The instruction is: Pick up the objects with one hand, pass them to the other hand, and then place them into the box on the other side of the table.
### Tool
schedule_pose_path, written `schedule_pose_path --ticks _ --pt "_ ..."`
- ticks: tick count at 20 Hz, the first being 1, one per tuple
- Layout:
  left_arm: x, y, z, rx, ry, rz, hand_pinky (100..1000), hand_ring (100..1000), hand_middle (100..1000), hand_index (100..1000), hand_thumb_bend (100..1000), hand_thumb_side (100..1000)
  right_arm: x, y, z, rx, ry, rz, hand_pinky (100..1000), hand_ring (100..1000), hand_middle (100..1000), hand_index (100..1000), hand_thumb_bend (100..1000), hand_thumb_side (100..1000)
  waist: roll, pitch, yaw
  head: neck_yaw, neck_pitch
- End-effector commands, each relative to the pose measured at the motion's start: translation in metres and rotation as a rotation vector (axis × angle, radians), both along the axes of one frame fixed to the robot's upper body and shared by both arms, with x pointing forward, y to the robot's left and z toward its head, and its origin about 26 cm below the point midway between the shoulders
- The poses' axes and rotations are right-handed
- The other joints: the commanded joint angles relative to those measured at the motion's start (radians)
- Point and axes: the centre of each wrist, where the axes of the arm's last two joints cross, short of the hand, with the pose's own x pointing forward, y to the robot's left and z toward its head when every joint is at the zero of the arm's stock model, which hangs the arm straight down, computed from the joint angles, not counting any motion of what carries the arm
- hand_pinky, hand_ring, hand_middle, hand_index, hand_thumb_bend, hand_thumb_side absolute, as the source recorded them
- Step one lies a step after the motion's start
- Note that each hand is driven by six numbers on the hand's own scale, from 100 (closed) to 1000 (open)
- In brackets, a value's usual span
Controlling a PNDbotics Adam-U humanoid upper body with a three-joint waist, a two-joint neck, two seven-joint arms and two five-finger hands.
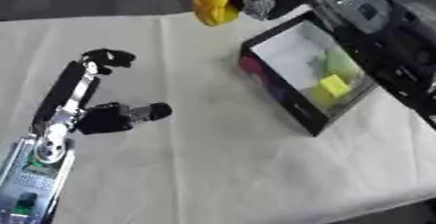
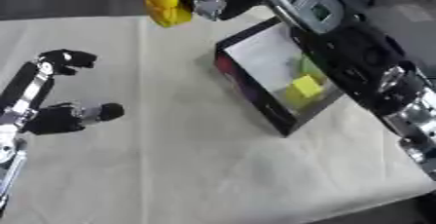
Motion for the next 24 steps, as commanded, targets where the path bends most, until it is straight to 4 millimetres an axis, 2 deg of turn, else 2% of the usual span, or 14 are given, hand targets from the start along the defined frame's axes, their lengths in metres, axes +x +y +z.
schedule_pose_path --ticks 1,7,13,20,22,23,24 --pt "0.001 0.006 0.012 -0.014 -0.031 0.015 795 785 665 780 1000 690 -0.012 -0.024 0.019 -0.035 -0.022 -0.062 906 698 510 709 100 141 0.019 -0.008 -0.005 -0.023 -0.002" --pt "0.001 0.012 0.014 -0.024 -0.027 0.033 795 786 667 778 1000 697 -0.024 -0.057 0.014 -0.025 -0.02 -0.172 900 698 507 702 100 134 0.037 -0.004 -0.013 -0.057 -0.002" --pt "0.0 0.013 0.016 -0.038 -0.024 0.041 795 787 668 778 1000 698 -0.028 -0.091 -0.011 -0.052 -0.037 -0.308 893 700 522 706 100 146 0.057 0.003 -0.014 -0.069 -0.007" --pt "0.0 0.014 0.017 -0.057 -0.026 0.054 795 788 670 783 1000 697 -0.028 -0.116 -0.035 -0.113 -0.104 -0.37 894 715 543 725 100 146 0.067 0.008 -0.01 -0.069 -0.008" --pt "0.0 0.014 0.018 -0.06 -0.028 0.056 795 789 670 783 1000 698 -0.028 -0.121 -0.039 -0.133 -0.126 -0.378 900 731 581 755 100 136 0.067 0.009 -0.008 -0.068 -0.008" --pt "0.0 0.014 0.018 -0.061 -0.028 0.057 795 789 671 784 1000 698 -0.028 -0.123 -0.04 -0.14 -0.139 -0.382 930 792 717 862 100 130 0.066 0.009 -0.008 -0.068 -0.007" --pt "0.0 0.014 0.018 -0.061 -0.028 0.057 795 789 671 783 1000 699 -0.028 -0.125 -0.04 -0.16 -0.156 -0.381 949 836 803 960 100 123 0.066 0.009 -0.008 -0.067 -0.006"
